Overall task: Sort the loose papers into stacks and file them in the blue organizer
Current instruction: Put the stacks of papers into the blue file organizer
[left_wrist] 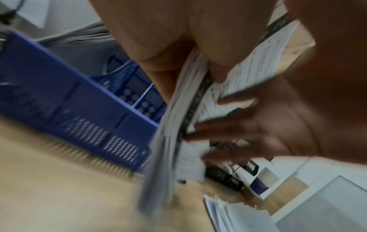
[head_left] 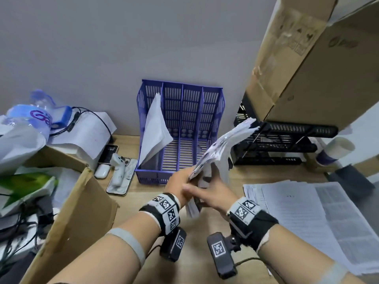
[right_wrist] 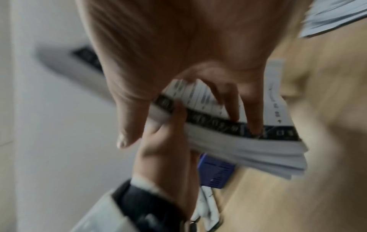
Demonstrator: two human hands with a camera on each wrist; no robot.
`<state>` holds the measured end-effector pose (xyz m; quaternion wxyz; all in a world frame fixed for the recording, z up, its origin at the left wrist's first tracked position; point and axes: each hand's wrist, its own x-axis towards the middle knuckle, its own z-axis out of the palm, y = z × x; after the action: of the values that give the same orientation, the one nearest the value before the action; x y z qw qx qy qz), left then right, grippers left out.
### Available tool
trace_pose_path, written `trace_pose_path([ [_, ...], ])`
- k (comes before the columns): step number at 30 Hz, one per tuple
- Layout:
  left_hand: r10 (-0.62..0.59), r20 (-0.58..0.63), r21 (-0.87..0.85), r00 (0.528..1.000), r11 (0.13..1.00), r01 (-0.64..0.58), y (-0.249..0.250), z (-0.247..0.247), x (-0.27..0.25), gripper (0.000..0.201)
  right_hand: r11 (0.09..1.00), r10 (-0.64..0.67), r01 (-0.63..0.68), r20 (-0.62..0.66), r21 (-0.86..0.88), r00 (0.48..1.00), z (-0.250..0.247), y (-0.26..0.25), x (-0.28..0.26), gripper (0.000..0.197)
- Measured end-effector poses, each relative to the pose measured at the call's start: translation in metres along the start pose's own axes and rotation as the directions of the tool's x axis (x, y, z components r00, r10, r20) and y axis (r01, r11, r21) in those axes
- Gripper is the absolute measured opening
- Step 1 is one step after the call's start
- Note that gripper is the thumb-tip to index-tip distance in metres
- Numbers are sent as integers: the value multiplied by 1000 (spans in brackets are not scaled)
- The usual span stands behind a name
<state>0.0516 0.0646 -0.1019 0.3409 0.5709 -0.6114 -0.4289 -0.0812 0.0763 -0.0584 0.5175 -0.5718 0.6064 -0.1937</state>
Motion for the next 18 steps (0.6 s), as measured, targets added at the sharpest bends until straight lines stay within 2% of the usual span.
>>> trace_pose_path([
  [2,83,14,74,996,994,-83,10,1,7,29,981,-107,105,-5,-162,994,4,-27,-2,62],
  [4,78,-35,-19,996,997,-79,25,-2,8,34,982,-106,88,-108,-165,988,-1,-37,2,54],
  [6,173,-88,-56,981,982,-179,26,-2,8,57,999,-34,26,-210,-37,977,-12,-44,9,52],
  [8,243,-56,-25,968,969,-245,24,-8,7,64,999,35,-34,-248,12,968,-25,-52,15,47],
  [10,149,-12,-125,989,981,-149,23,-18,8,68,998,61,-68,-250,-20,966,-38,-59,17,40],
  [12,-7,-7,-256,1000,967,5,18,-29,13,62,996,39,-52,-169,-74,985,-46,-67,15,39],
  [13,-78,-22,-268,997,961,69,14,-35,16,57,993,17,-31,-121,-115,993,-49,-71,15,38],
  [16,-257,-167,-76,952,966,247,-7,-55,30,52,993,-36,33,-23,-117,999,-54,-86,14,35],
  [18,-271,-270,-2,924,960,281,-17,-65,36,57,994,-56,59,38,-97,998,-51,-93,15,32],
])
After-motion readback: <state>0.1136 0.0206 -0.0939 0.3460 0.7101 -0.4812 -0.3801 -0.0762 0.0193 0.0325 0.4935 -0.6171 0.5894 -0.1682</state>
